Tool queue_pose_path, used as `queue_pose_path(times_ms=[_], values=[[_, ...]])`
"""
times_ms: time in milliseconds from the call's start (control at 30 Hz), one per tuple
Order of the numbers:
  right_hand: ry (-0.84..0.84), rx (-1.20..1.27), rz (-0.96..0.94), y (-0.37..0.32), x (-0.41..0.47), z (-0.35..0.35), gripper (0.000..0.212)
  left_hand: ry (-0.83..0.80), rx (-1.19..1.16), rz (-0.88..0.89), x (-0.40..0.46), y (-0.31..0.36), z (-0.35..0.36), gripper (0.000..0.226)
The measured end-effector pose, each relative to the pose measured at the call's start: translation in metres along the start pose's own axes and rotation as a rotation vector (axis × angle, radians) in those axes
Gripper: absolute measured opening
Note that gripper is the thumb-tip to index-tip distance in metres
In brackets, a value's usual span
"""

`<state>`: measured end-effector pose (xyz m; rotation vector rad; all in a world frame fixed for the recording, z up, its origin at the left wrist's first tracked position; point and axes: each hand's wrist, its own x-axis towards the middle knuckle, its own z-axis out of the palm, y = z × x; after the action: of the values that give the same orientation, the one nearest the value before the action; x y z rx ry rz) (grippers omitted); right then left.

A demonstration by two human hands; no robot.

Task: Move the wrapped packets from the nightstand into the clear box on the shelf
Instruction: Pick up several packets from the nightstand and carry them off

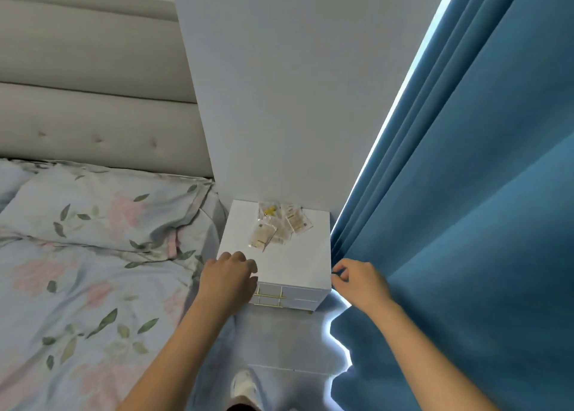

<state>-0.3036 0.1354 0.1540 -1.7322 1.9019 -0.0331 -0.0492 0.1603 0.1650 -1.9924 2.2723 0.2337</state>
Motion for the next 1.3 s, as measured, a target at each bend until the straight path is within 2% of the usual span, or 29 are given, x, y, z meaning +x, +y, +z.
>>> queue_pose_path(times_ms=[133, 233, 367, 600, 667, 733, 833, 933, 1100, 1233, 1300], values=[[-0.043, 0.075, 0.036, -0.007, 0.093, 0.024, 0.024, 0.020, -0.082, -0.035, 0.077, -0.017, 0.038, 0.027], [-0.080, 0.113, 0.063, -0.010, 0.161, 0.059, 0.025, -0.016, -0.061, -0.015, 0.132, -0.028, 0.083, 0.038], [-0.099, 0.164, 0.085, -0.013, 0.245, 0.102, 0.023, -0.034, -0.040, 0.053, 0.206, -0.042, 0.140, 0.039], [-0.117, 0.048, 0.015, -0.001, 0.375, 0.161, 0.026, -0.102, -0.036, 0.082, 0.324, -0.063, 0.217, 0.020], [-0.075, 0.041, -0.023, 0.003, 0.409, 0.177, 0.022, -0.115, -0.064, 0.030, 0.347, -0.067, 0.234, 0.015], [0.009, 0.117, -0.014, 0.006, 0.438, 0.192, 0.025, -0.137, -0.136, -0.035, 0.365, -0.069, 0.258, 0.030], [0.115, 0.211, 0.095, 0.013, 0.475, 0.212, 0.049, -0.137, -0.358, -0.289, 0.380, -0.063, 0.291, 0.057], [0.056, 0.254, 0.255, 0.019, 0.501, 0.224, 0.074, -0.164, -0.449, -0.514, 0.383, -0.057, 0.326, 0.071], [-0.019, 0.113, 0.297, 0.017, 0.516, 0.230, 0.080, -0.206, -0.454, -0.543, 0.380, -0.055, 0.347, 0.062], [-0.022, 0.293, 0.366, 0.019, 0.517, 0.230, 0.077, -0.199, -0.411, -0.530, 0.381, -0.061, 0.344, 0.073], [-0.030, 0.404, 0.354, 0.022, 0.518, 0.231, 0.068, -0.234, -0.478, -0.558, 0.388, -0.062, 0.342, 0.075]])
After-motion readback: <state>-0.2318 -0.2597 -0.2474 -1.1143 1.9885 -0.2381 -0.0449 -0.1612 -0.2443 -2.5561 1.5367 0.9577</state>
